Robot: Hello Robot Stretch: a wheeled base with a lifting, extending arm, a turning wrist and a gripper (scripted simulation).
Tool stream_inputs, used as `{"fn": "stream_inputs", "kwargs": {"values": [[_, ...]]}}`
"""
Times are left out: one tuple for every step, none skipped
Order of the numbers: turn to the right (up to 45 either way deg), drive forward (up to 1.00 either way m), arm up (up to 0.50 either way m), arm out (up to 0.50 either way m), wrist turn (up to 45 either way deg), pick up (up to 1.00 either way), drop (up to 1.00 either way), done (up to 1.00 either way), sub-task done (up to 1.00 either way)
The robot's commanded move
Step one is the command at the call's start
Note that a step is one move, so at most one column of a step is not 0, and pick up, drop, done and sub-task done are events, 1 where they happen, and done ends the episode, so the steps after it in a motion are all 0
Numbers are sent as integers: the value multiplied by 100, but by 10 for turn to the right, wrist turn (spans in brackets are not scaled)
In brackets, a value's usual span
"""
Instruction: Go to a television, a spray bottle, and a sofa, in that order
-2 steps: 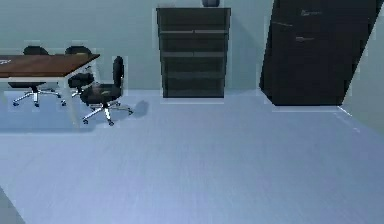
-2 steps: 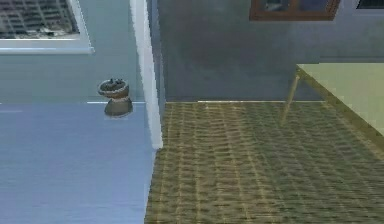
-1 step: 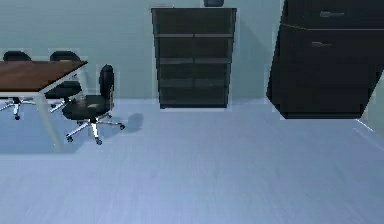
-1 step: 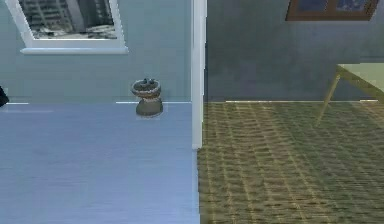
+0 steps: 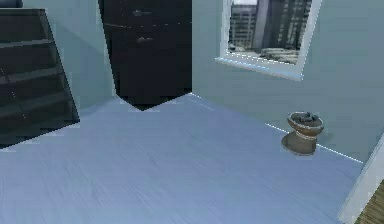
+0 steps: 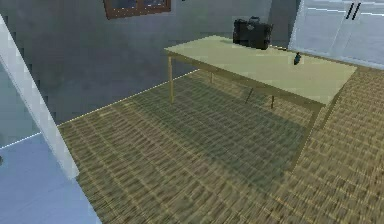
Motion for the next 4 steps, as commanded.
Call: {"fn": "stream_inputs", "kwargs": {"values": [[90,0,0,0,0,0,0,0,0],[30,0,0,0,0,0,0,0,0],[0,50,0,0,0,0,0,0,0],[-450,0,0,0,0,0,0,0,0]]}}
